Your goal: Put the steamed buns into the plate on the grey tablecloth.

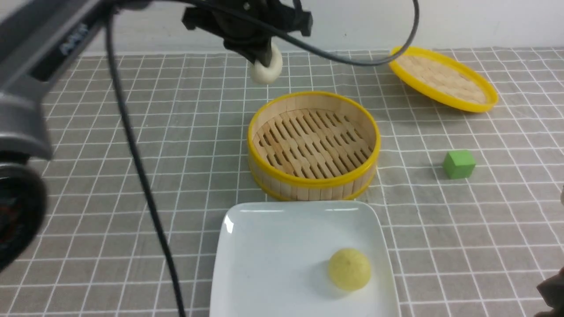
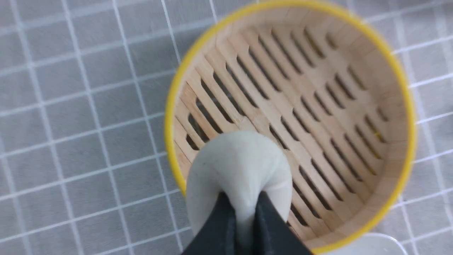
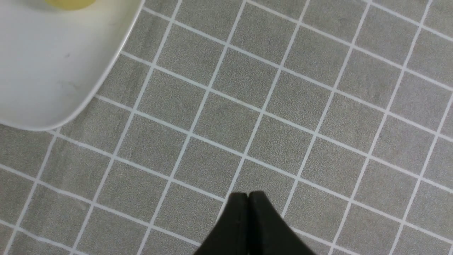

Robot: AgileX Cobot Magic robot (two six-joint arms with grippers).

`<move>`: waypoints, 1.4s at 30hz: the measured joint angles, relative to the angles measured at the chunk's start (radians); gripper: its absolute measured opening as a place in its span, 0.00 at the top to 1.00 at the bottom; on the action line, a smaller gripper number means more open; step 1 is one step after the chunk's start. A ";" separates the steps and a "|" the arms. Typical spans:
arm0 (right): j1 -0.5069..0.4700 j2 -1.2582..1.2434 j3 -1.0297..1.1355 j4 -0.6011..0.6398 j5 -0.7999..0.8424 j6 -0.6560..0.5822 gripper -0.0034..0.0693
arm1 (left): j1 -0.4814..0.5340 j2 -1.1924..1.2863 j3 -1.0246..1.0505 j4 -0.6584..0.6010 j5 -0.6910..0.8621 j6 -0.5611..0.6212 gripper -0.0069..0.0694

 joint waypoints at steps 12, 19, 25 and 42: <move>0.000 0.000 0.000 -0.008 -0.035 0.000 0.92 | -0.090 -0.340 0.885 -0.244 -0.097 0.048 0.87; 0.000 0.000 0.000 -0.010 -0.068 0.000 0.91 | -0.193 -0.309 1.033 -0.255 -0.308 0.039 0.80; 0.000 -0.094 0.000 -0.010 -0.025 0.001 0.90 | -0.196 -0.269 1.034 -0.241 -0.386 0.027 0.54; 0.000 -0.847 0.178 -0.033 -0.182 0.078 0.89 | -0.197 -0.271 0.908 -0.152 -0.380 0.005 0.38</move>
